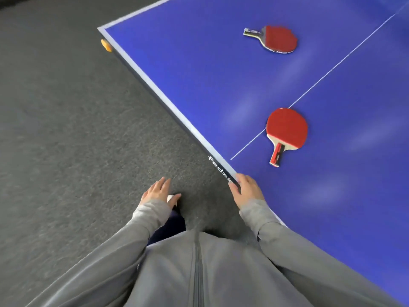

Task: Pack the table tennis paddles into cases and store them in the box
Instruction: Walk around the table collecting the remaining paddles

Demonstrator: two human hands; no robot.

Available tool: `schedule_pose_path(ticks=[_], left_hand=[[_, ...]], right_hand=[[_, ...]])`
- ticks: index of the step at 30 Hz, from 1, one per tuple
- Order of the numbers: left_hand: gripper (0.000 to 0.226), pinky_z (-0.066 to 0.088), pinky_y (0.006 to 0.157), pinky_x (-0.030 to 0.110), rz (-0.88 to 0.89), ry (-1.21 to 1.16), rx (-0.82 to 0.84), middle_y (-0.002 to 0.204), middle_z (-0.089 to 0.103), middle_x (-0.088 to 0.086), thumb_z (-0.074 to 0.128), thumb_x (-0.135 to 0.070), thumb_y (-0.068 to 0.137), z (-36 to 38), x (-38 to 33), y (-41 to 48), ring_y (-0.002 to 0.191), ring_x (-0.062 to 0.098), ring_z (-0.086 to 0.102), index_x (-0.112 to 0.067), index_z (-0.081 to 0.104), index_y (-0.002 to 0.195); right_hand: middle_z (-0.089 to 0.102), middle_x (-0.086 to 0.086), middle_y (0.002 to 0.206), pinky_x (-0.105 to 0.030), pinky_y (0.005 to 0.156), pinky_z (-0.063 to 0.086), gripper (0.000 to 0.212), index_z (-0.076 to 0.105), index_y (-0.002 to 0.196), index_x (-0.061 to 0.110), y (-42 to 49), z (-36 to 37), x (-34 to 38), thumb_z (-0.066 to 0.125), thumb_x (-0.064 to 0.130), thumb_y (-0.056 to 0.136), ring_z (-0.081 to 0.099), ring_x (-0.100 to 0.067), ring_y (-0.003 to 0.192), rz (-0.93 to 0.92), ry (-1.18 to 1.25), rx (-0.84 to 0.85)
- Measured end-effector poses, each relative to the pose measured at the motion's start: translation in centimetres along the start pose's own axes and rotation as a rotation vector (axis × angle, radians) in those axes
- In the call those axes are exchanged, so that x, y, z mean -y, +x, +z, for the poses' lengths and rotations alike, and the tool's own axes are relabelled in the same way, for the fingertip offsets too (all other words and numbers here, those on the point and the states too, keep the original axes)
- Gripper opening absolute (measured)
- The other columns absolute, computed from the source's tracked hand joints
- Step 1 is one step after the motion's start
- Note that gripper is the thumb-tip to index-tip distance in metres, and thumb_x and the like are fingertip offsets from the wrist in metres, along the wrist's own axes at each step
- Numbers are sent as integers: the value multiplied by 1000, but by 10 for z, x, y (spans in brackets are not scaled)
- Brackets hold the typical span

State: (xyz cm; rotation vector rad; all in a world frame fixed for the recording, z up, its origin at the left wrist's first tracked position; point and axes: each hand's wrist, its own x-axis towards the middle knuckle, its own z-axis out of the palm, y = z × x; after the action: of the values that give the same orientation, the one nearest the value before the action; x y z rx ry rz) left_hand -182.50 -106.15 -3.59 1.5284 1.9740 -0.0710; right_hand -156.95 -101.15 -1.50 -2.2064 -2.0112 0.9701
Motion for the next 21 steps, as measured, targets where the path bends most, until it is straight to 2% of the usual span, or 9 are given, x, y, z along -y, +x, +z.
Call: schedule_pose_path(ticks=[4, 13, 17, 21], left_hand=[[68, 20, 114, 37, 111, 63, -18, 156, 22, 0, 47, -50, 91, -55, 13, 61, 142, 21, 21, -20, 25, 147], [69, 22, 112, 40, 303, 178, -20, 155, 25, 2, 51, -48, 89, -126, -2, 161, 140, 24, 25, -18, 28, 146], [69, 19, 112, 39, 397, 271, -20, 155, 24, 1, 50, -48, 90, -140, -18, 194, 141, 22, 23, -19, 27, 147], [68, 19, 113, 39, 357, 305, -12, 156, 21, 0, 49, -49, 90, -150, -29, 217, 142, 22, 21, -20, 25, 147]], right_hand=[[56, -9, 124, -42, 98, 40, 40, 50, 129, 12, 25, -21, 1, 51, 32, 95, 47, -27, 119, 234, 79, -163], [44, -16, 134, -47, 96, 35, 58, 39, 135, 7, 60, -31, -5, 50, 45, 93, 37, -33, 127, 668, -29, -327], [46, -17, 128, -47, 94, 35, 63, 40, 133, 5, 82, -36, -12, 52, 50, 90, 40, -34, 122, 773, -60, -393], [47, -18, 126, -49, 93, 35, 62, 44, 128, 4, 103, -40, -26, 53, 50, 89, 40, -35, 120, 828, -41, -387]])
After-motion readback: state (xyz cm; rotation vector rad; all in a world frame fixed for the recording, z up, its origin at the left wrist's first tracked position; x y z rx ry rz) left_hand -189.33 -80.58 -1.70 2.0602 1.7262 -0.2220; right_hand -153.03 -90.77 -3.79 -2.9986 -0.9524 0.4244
